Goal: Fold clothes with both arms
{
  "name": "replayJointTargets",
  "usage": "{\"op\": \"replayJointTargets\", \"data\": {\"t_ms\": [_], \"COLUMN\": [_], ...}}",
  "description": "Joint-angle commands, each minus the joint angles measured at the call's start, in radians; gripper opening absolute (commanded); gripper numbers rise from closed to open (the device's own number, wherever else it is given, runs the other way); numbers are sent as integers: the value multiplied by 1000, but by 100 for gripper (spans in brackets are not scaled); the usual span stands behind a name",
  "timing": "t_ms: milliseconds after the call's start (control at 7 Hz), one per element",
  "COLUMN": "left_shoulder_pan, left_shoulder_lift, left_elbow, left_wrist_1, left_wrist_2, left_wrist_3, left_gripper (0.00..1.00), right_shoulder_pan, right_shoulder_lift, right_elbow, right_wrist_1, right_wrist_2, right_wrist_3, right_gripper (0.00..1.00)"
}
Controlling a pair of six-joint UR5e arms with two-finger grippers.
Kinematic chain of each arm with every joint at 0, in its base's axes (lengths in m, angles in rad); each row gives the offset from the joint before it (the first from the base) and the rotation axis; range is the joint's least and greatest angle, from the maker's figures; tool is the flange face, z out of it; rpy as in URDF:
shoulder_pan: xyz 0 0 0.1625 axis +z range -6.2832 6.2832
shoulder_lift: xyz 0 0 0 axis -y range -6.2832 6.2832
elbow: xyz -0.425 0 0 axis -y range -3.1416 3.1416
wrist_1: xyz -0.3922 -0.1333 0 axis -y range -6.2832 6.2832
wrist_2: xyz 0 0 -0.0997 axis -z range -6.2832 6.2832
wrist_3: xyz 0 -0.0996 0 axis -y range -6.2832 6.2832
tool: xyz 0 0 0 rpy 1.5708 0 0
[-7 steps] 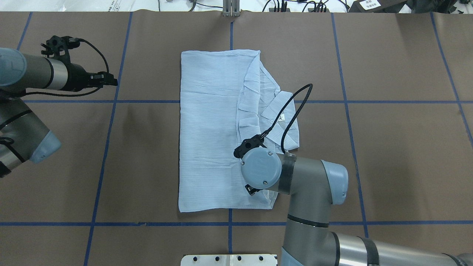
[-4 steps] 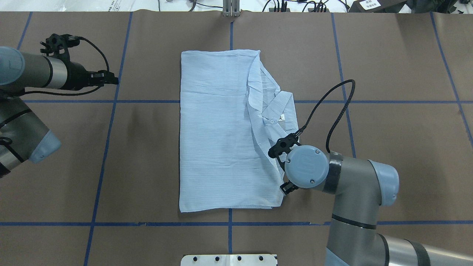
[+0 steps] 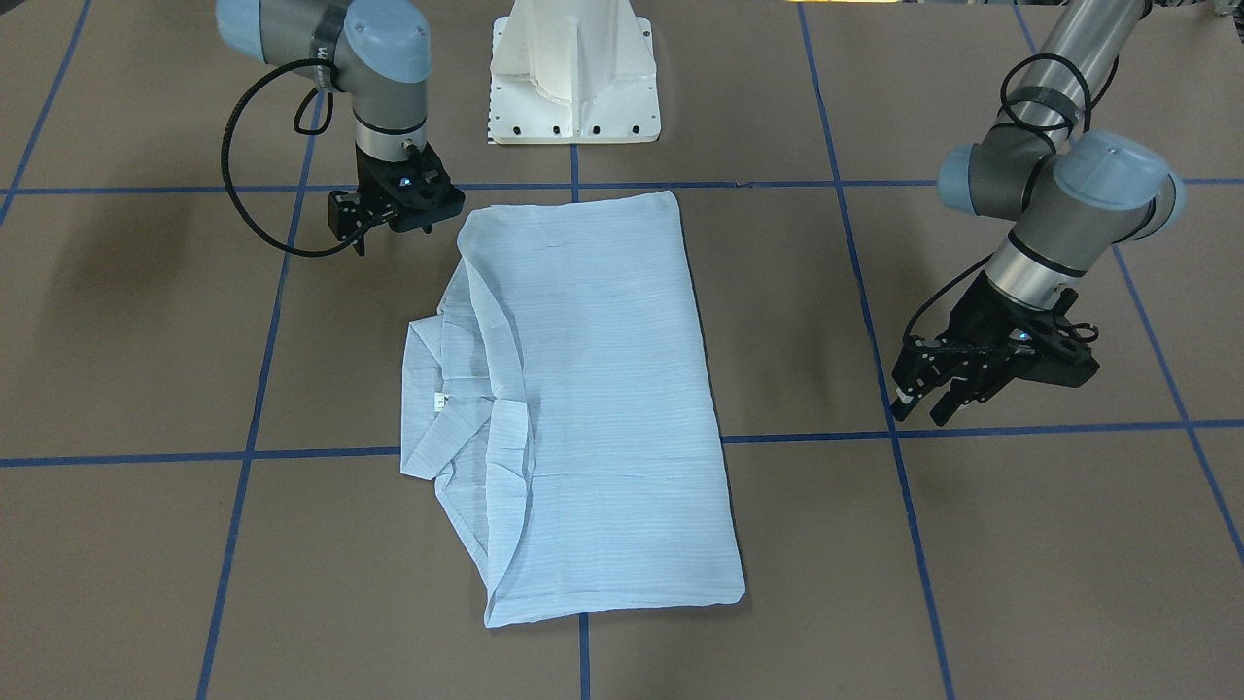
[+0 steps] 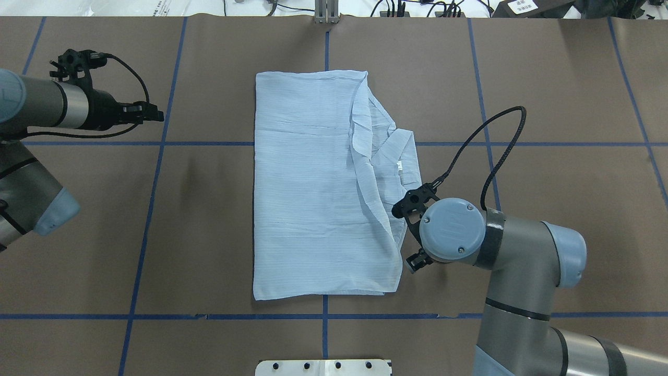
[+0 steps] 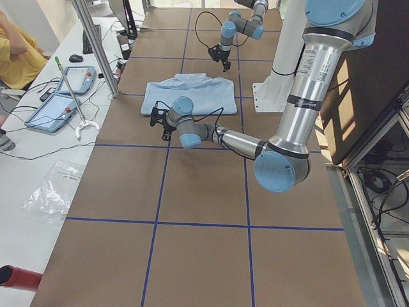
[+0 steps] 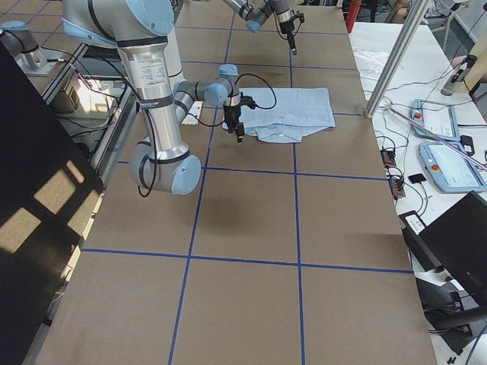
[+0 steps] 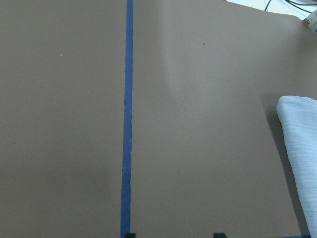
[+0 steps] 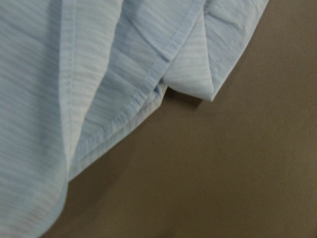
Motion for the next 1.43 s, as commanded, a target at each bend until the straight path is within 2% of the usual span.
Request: {"op": "replayJointTargets", "data": {"t_ms": [0,429,714,1000,1286], "left_shoulder_pan": [0,0,0,0,2], "left_shoulder_lift": [1,6,6,9,9], "left_elbow": [-2,-2,-2,-2,0], "left_wrist_1": [-1,0,0,-1,0], "left_wrist_2": [0,0,0,0,0], "left_wrist_3": [0,0,0,2,2], "left_gripper": [61,61,61,61,61], "right_shoulder_pan": [34,51,80,158,239], "right_shoulder_lift": [143,283,278,268,210], "right_elbow": [-108,-296,-365,-384,-377], "right_wrist_1": [12,26,103,127,131], "right_wrist_2": [1,0,0,44,102], "right_wrist_3": [17,31,25,-25,-151], "right_gripper": [100,100,100,100,100]}}
